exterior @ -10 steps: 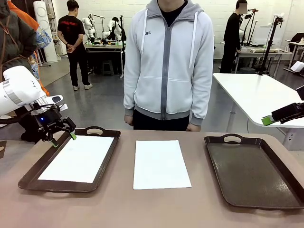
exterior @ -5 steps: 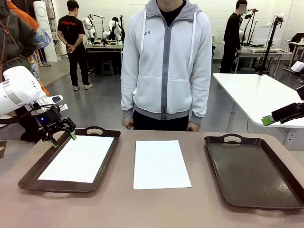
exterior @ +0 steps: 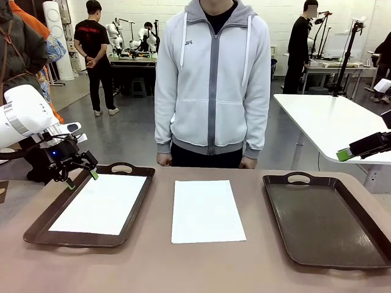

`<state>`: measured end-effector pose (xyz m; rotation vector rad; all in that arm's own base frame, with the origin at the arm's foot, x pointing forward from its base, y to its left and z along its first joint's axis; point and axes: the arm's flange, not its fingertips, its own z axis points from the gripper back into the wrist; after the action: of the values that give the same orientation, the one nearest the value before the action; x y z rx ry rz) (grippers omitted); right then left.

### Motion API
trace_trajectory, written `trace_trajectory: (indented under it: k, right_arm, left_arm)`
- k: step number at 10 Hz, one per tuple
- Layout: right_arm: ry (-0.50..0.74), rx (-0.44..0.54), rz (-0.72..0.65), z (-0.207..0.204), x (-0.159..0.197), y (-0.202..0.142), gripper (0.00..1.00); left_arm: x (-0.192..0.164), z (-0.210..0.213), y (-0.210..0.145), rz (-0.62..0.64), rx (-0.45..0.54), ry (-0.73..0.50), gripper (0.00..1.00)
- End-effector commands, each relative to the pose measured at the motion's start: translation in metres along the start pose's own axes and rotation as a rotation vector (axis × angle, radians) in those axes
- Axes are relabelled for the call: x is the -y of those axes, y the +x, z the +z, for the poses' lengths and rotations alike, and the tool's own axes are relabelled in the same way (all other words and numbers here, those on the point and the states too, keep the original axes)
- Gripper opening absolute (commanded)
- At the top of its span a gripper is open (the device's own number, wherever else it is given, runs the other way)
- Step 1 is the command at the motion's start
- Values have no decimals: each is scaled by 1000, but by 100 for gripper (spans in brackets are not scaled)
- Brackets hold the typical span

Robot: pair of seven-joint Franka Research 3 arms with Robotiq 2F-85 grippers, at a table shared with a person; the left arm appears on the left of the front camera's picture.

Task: Sort the A4 documents.
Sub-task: Receive the A4 Paper.

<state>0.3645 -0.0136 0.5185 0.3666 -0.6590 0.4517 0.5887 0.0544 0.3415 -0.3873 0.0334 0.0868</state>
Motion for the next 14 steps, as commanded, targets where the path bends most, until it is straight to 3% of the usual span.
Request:
trace_trajectory:
  k: [1, 2, 3, 5, 8, 10, 14]
  right_arm:
    - [24, 6, -3, -2, 1, -1, 100]
    - [24, 6, -3, -2, 1, -1, 100]
    - [24, 6, -3, -2, 1, -1, 100]
    - [24, 6, -3, -2, 1, -1, 100]
    - [24, 6, -3, -2, 1, -1, 100]
    - [24, 6, -3, -2, 1, -1, 100]
    - [24, 6, -3, -2, 1, -1, 100]
  left_arm:
    - [0, 0, 0, 0, 0, 0, 100]
    - [26, 4, 6, -83, 28, 54, 100]
    - [56, 10, 5, -178, 61, -19, 100]
    - [103, 29, -10, -319, 146, 18, 100]
    - [132, 84, -61, -534, 326, -58, 100]
    - [135, 124, -95, -631, 493, -14, 100]
    - [141, 155, -140, -744, 617, -60, 100]
